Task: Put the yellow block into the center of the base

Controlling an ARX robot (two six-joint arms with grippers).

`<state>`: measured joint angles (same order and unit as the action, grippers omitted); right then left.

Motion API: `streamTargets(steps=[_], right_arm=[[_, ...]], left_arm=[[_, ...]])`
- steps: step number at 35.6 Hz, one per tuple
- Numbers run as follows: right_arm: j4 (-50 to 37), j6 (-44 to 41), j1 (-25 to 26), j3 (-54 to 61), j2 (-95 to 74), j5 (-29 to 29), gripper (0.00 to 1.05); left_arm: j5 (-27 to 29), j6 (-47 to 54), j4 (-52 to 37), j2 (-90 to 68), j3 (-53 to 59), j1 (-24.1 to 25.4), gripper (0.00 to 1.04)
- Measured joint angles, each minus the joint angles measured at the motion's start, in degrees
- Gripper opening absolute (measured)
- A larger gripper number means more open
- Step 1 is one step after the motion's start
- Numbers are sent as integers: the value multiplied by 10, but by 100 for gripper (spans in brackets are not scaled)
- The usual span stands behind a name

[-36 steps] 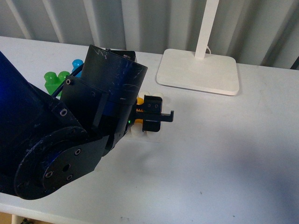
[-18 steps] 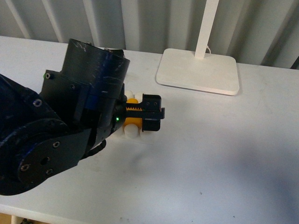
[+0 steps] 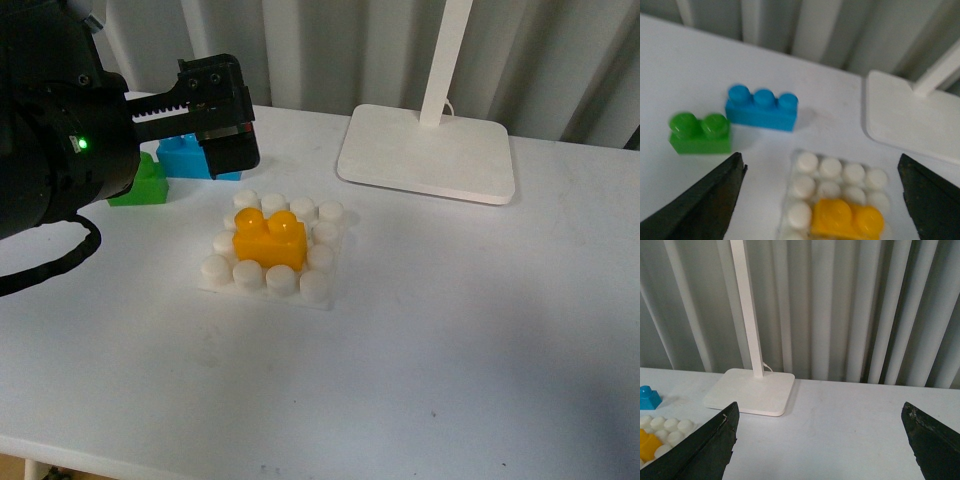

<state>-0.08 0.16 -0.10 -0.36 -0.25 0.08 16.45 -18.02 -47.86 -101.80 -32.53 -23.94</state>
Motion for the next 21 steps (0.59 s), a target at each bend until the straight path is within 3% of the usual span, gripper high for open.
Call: streamTargets(steps=[3,8,16,21], right_arm=[[0,0,0,0,0,0,95],[0,0,0,0,0,-2,95],[0,0,0,0,0,0,95],[0,0,0,0,0,0,95]], left_arm=[[41,61,-132,-27,45,7,81],[12,142,-296,27,142,51,53],[-48,170,-255,192,248,119,5],[-75,174,-201,281,279,144,4]])
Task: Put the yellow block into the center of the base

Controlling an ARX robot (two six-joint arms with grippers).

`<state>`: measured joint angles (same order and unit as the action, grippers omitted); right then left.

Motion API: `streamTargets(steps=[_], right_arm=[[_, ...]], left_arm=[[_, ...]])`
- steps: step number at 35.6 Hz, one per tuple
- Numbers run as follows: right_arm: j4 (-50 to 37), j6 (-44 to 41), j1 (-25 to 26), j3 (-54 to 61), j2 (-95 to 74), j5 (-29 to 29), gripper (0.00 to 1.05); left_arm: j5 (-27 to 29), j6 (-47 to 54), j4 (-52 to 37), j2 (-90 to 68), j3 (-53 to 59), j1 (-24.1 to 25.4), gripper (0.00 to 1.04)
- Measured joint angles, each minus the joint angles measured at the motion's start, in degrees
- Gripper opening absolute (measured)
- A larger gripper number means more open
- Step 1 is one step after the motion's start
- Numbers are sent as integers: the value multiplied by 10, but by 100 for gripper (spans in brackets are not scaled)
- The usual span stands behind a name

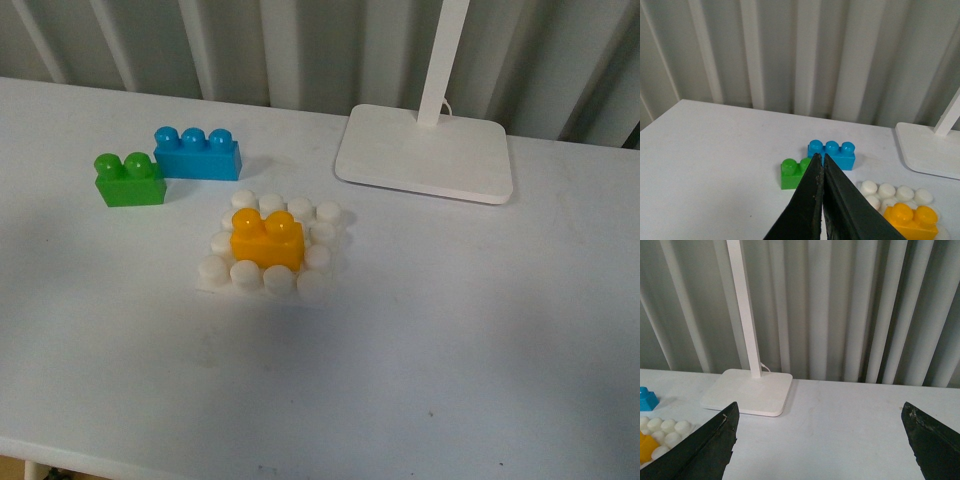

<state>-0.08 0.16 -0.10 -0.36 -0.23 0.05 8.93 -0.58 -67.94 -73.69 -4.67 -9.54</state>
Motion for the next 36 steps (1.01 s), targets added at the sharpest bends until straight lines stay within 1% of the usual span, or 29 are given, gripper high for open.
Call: streamTargets(steps=[4,7,12,14,17,25,36], right_arm=[[0,0,0,0,0,0,95],[0,0,0,0,0,0,95],[0,0,0,0,0,0,95],[0,0,0,0,0,0,95],[0,0,0,0,0,0,95],[0,0,0,0,0,0,95],[0,0,0,0,0,0,95]], left_arm=[[-13,1,49,65,17,18,4],[-21,1,121,128,17,27,4],[-37,1,195,224,23,40,4],[-76,2,225,258,30,67,4],[-85,2,257,295,36,89,4],[-89,2,325,374,41,94,4],[-89,2,447,505,41,94,4]])
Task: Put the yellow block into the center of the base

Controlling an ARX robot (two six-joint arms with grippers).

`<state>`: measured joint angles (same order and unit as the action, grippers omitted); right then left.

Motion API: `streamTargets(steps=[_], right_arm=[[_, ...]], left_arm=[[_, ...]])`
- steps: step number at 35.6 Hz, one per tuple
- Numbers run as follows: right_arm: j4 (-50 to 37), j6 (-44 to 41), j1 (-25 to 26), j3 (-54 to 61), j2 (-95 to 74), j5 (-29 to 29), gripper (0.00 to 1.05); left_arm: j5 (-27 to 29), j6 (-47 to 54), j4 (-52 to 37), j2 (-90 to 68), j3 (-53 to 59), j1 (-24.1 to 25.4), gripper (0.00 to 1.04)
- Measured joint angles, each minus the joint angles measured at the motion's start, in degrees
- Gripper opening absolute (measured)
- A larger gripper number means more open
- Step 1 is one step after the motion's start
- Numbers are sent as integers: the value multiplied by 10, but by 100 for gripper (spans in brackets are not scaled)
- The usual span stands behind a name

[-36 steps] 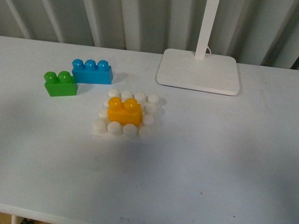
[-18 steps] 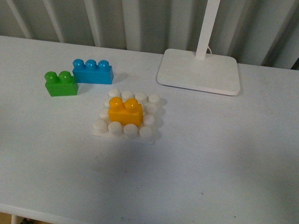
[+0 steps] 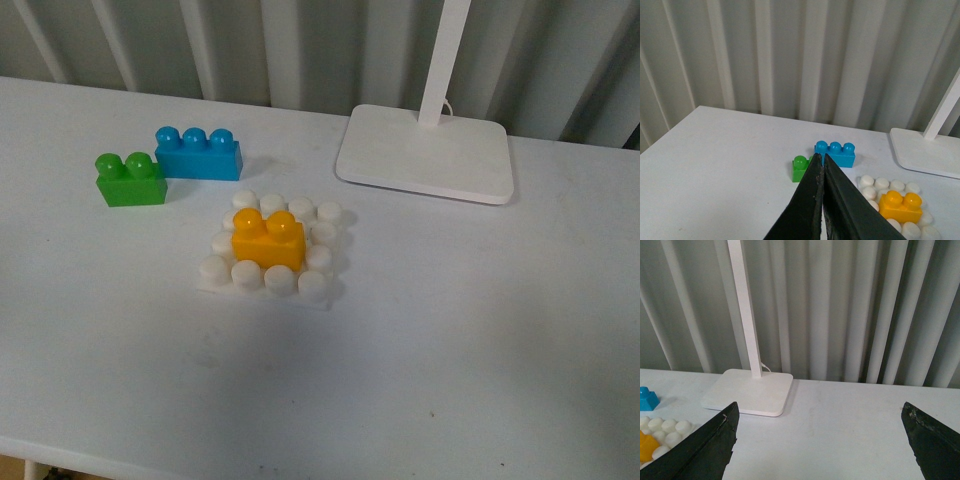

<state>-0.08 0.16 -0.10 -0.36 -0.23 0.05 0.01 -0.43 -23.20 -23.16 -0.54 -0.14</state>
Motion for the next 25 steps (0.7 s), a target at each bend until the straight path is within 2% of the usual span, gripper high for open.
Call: streamTargets(steps=[23,25], right_arm=[[0,0,0,0,0,0,95],[0,0,0,0,0,0,95]], left_arm=[[0,0,126,128,0,0,4],[0,0,167,160,0,0,4]])
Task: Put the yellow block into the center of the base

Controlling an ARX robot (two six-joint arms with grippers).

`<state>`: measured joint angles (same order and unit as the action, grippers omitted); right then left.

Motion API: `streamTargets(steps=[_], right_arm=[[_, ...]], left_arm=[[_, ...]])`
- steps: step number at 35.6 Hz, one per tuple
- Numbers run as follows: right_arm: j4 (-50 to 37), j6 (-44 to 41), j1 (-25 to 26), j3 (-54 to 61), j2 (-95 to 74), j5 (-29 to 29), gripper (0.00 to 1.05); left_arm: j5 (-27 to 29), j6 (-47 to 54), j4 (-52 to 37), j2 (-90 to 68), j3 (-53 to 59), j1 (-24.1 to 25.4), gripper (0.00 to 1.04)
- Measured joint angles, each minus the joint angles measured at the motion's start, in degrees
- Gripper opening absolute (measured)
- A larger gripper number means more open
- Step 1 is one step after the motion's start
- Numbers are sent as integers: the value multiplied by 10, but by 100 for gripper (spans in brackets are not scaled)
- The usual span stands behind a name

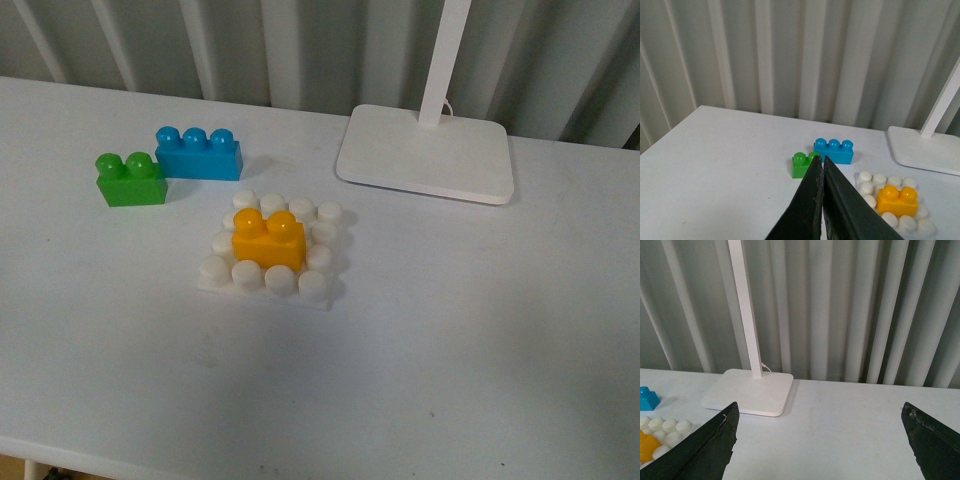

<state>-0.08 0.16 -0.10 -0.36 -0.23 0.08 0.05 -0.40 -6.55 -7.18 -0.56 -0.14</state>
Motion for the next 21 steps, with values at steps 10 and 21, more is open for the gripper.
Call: streamTargets(steps=[10,21], right_arm=[[0,0,0,0,0,0,95],[0,0,0,0,0,0,95]], left_arm=[[-1,0,64,68,0,0,4],[0,0,64,69,0,0,9]])
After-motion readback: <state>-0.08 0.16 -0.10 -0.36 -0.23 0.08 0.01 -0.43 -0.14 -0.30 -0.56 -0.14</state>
